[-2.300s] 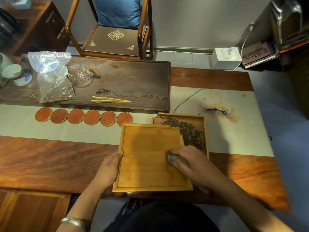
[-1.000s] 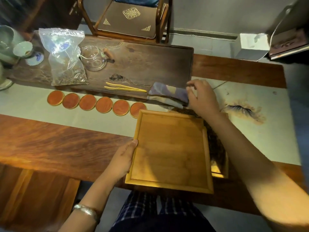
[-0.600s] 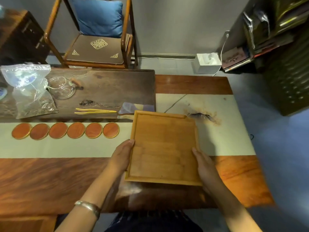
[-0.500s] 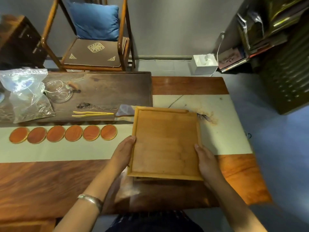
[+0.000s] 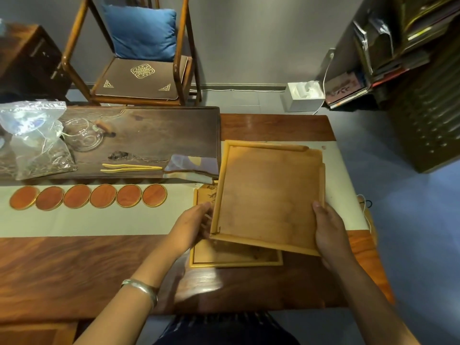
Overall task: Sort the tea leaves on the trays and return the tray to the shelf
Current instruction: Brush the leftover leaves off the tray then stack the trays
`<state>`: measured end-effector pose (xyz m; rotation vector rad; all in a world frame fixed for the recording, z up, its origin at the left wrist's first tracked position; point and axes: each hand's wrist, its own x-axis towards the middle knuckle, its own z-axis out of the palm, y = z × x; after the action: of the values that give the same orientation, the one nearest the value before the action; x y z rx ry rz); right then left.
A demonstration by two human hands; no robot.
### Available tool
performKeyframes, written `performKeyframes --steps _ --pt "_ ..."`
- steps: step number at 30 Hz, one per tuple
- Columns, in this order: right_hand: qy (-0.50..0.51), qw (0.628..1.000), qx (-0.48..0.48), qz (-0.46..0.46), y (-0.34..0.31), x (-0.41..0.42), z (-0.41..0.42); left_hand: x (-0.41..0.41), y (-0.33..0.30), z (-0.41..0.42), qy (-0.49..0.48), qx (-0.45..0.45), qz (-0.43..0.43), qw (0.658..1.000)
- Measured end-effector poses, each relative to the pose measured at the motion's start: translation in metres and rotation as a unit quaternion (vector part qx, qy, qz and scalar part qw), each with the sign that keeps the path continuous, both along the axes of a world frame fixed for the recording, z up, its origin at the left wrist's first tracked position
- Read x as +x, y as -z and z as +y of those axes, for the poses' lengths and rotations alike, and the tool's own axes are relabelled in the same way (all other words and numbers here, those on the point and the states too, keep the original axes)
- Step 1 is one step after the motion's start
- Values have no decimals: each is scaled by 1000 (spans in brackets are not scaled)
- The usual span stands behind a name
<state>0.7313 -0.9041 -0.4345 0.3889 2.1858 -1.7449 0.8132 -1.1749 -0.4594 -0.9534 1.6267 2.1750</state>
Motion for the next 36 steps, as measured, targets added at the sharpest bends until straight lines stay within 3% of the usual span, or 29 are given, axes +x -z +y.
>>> performKeyframes --steps 4,7,21,28,32,36 --pt "-13 1000 10 16 2 -7 0 22 4 6 66 -71 33 995" --pt "-23 1000 12 15 6 -9 -2 30 6 12 63 -104 29 992" --pt "-9 1000 8 12 10 -18 -1 43 7 0 59 -158 51 984" --pt "-9 1000 10 10 8 -17 -1 40 -1 5 64 -172 55 982" --pt "-31 999 3 6 8 -11 -11 38 -12 7 23 -99 61 993" --pt "-53 998 -16 -2 9 0 -25 45 -15 2 10 -128 71 989"
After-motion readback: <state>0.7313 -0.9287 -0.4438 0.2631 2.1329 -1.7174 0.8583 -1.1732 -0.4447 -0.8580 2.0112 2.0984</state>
